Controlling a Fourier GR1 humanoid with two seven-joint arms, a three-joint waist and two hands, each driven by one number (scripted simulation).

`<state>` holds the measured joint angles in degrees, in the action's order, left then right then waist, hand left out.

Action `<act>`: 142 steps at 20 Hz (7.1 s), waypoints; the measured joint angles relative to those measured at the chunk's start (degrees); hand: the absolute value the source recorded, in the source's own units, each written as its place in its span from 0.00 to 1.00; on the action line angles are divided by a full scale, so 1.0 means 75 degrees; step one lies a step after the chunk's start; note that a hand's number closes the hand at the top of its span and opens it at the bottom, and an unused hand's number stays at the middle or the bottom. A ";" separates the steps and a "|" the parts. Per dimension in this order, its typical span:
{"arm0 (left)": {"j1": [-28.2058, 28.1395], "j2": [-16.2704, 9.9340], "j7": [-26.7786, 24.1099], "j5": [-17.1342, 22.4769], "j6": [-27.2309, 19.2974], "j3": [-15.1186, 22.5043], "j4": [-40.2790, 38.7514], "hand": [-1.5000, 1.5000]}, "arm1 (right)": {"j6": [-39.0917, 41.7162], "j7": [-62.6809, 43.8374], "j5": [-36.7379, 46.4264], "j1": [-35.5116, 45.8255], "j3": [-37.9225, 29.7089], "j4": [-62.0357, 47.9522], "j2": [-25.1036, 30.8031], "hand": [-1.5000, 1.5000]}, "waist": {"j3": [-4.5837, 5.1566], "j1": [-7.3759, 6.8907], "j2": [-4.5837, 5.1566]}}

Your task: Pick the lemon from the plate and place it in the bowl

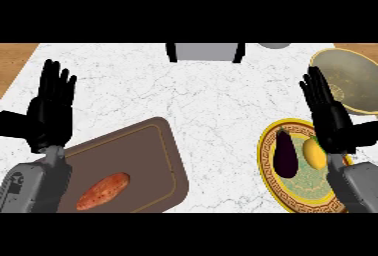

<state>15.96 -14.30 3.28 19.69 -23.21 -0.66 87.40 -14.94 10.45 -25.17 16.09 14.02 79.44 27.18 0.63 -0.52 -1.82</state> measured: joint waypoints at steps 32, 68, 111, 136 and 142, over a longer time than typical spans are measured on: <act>-0.0780 -0.0350 -0.0308 -0.1134 0.2952 0.2679 0.0166 0.50 | 0.2533 -0.5655 0.2592 -0.0001 0.1278 0.0140 0.4180 0.00 | -0.0040 -0.0137 0.0248; -0.1270 0.0400 0.0065 -0.1957 0.3655 0.1832 0.0613 0.50 | 0.4234 -0.8370 0.5737 0.0039 0.0480 0.0855 0.1626 0.00 | -0.0084 0.0061 0.0238; -0.0826 0.1353 0.0161 -0.2760 0.4455 0.1468 0.0357 0.50 | 0.2207 -0.8037 1.0390 0.4641 -0.1420 -0.5393 -0.1112 1.00 | -0.0091 -0.0511 0.0416; -0.1039 0.1339 0.0171 -0.2767 0.4435 0.1237 0.0460 0.50 | -0.1918 -0.8220 1.2473 0.6519 -0.2077 -0.8038 0.0413 1.00 | -0.0091 -0.0212 0.0360; -0.1071 0.1319 0.0103 -0.2828 0.4478 0.1249 0.0462 0.50 | -0.2060 -0.7733 1.2328 0.6369 -0.2453 -0.8748 0.0933 1.00 | -0.0096 -0.0246 0.0379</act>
<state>7.92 -4.41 4.06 -1.51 10.38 8.71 90.87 -30.39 -47.54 67.28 63.86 -4.38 13.83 34.18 -0.09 -2.36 1.02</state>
